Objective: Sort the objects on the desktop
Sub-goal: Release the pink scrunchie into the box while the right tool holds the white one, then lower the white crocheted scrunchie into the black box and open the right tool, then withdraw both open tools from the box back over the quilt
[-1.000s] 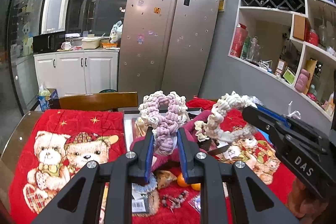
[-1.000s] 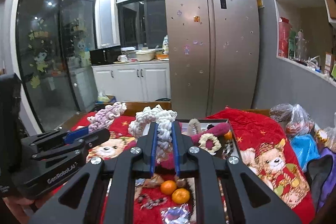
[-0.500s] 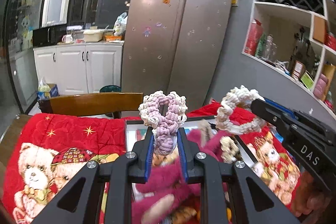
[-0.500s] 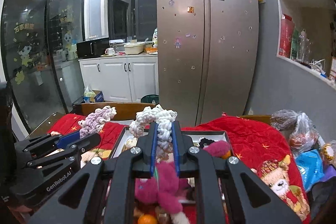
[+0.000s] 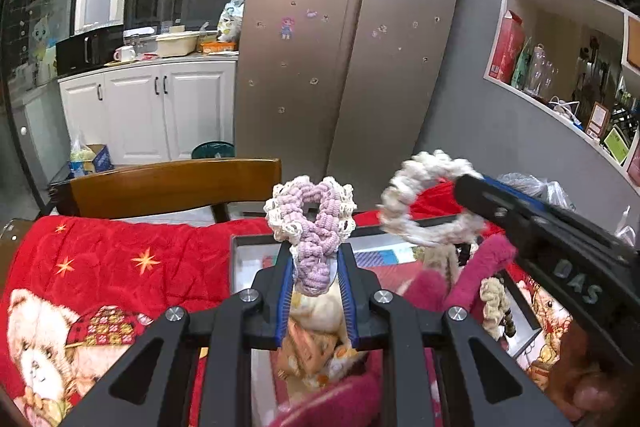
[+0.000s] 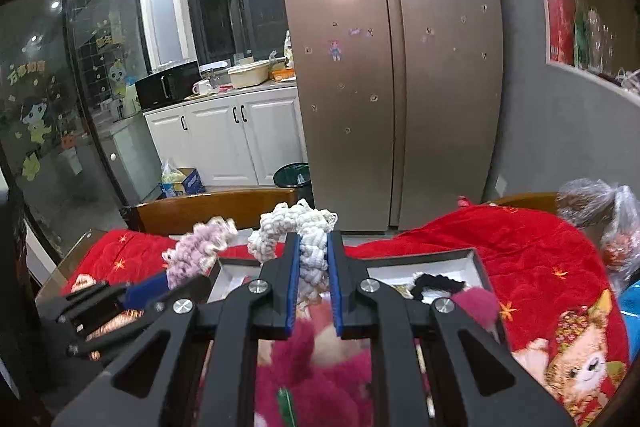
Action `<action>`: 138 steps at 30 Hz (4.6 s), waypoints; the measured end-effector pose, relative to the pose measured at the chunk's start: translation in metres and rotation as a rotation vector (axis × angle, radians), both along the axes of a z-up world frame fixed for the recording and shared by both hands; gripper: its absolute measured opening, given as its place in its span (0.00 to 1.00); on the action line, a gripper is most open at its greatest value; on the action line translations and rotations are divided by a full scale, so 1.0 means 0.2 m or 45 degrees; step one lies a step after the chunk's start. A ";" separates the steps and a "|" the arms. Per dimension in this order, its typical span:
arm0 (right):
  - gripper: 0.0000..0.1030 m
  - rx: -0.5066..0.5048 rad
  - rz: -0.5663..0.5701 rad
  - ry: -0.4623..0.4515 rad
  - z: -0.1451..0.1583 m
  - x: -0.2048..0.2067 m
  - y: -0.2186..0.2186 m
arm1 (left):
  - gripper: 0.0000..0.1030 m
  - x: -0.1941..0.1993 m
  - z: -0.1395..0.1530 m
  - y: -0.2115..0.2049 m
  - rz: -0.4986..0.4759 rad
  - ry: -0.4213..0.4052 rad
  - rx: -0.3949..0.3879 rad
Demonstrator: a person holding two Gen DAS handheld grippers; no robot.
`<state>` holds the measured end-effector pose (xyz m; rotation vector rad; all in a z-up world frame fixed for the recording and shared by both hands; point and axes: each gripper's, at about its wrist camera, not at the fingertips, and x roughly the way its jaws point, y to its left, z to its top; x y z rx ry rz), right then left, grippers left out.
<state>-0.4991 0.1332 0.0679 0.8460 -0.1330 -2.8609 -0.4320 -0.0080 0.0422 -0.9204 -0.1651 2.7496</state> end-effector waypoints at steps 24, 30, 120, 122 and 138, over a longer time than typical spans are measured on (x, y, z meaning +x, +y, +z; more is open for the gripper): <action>0.14 0.079 0.009 -0.138 -0.23 -0.16 -0.05 | 0.21 -0.08 -0.13 0.02 -0.002 -0.132 -0.040; 0.14 0.090 0.024 -0.155 -0.24 -0.16 -0.07 | 0.35 -0.09 -0.15 0.04 0.022 -0.161 -0.089; 1.00 0.222 -0.046 0.260 0.54 1.06 0.20 | 1.00 0.94 0.51 -0.26 0.207 0.221 -0.235; 1.00 0.218 -0.058 0.265 0.55 1.15 0.25 | 1.00 1.02 0.52 -0.25 0.202 0.238 -0.220; 1.00 0.174 -0.063 0.180 0.33 1.58 0.50 | 1.00 1.36 0.26 0.01 0.076 0.172 -0.234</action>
